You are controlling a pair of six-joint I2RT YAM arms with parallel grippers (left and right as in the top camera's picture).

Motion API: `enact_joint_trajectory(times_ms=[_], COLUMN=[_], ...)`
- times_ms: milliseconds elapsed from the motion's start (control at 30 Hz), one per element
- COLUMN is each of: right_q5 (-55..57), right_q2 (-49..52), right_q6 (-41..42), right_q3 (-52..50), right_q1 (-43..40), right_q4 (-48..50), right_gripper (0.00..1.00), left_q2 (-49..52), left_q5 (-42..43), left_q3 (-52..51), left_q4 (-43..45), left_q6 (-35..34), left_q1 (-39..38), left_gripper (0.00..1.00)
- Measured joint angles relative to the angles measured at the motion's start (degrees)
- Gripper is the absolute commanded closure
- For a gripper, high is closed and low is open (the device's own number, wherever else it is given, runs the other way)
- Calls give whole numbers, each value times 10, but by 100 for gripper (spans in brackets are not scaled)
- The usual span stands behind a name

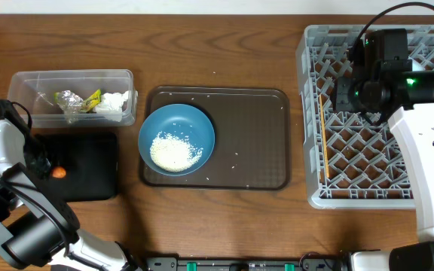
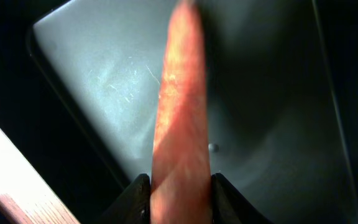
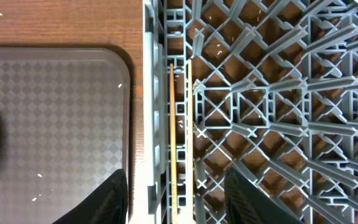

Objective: Sort waste into correct bins and load items into the dishwasher rack
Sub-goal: 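Carry the carrot left and drop it onto the black tray, then move the left gripper to the blue plate and grasp its rim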

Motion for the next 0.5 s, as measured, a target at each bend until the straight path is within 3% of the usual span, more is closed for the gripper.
enact_joint_trajectory(times_ms=[167, 367, 500], right_q5=[0, 9, 12], right_q2=[0, 0, 0], right_q6=[0, 0, 0], right_q3=[0, 0, 0], right_q1=[0, 0, 0], right_q4=[0, 0, 2], right_gripper=[55, 55, 54], left_q2=[0, -17, -83], left_q5=[6, 46, 103], left_q3=[0, 3, 5], left_q4=[-4, -17, -12], left_q6=[2, 2, 9], left_q1=[0, -2, -24], left_gripper=[40, 37, 36])
